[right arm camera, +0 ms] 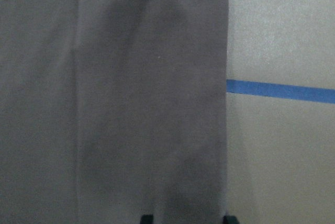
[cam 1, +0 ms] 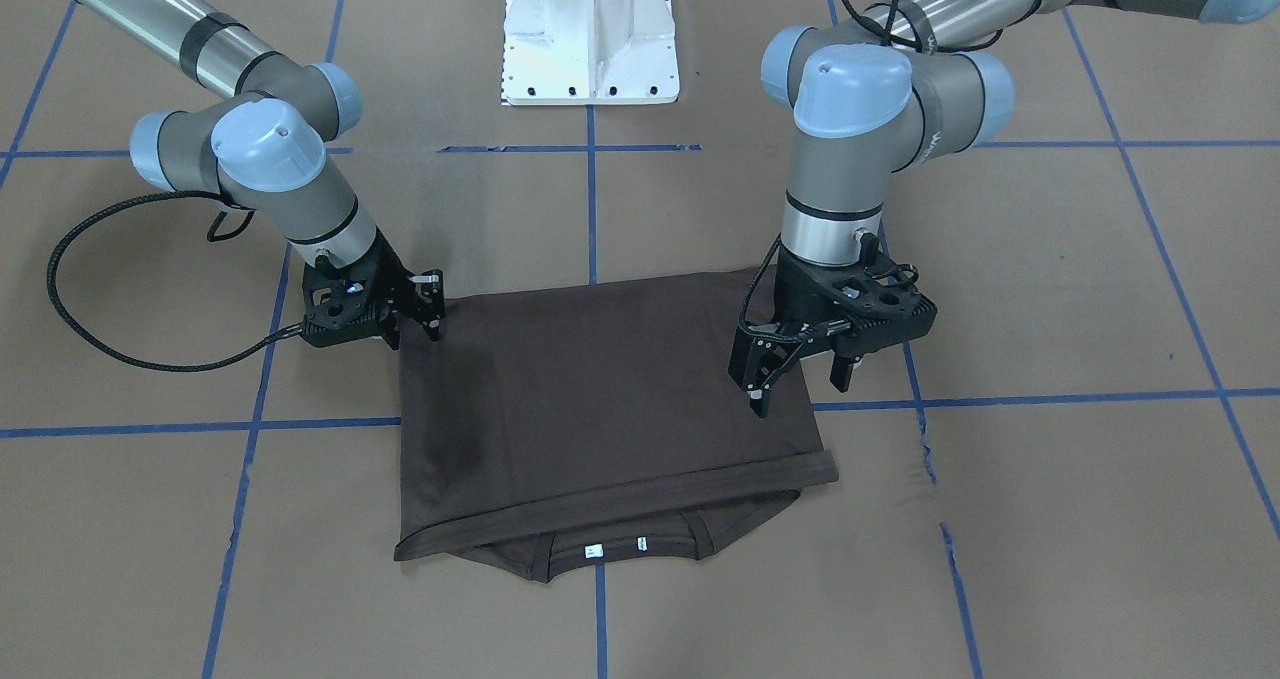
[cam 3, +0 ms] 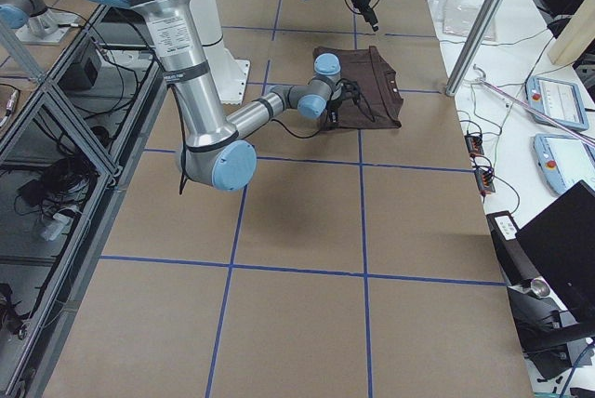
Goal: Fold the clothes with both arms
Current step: 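Move the right gripper to the folded shirt's side edge and grasp it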
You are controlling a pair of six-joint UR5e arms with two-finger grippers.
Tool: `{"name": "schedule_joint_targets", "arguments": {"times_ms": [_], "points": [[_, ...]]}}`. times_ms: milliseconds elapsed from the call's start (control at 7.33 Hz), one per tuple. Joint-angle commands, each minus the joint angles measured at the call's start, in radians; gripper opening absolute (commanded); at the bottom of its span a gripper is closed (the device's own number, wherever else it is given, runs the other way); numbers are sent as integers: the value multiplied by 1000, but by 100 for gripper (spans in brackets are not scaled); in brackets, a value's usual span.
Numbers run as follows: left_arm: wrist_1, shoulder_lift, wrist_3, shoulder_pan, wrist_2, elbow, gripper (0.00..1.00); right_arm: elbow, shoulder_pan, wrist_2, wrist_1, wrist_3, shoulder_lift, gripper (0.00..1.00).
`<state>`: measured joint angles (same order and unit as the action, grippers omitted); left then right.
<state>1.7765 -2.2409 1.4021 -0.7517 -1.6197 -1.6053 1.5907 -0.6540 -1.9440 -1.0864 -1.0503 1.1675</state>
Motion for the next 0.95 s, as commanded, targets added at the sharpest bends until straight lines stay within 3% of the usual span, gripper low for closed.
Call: {"name": "schedule_joint_targets", "arguments": {"times_ms": [0,545,682,818], "points": [[-43,0,0,0,0,-31,100,2,2,-4,-1,1,7,59],[-45,-2,2,0,0,-38,100,2,10,-38,-3,0,21,61],[-45,-3,2,0,0,-38,100,2,10,-47,-3,0,21,49],[-45,-5,2,0,0,-36,100,3,10,-67,-1,0,21,0]]}}
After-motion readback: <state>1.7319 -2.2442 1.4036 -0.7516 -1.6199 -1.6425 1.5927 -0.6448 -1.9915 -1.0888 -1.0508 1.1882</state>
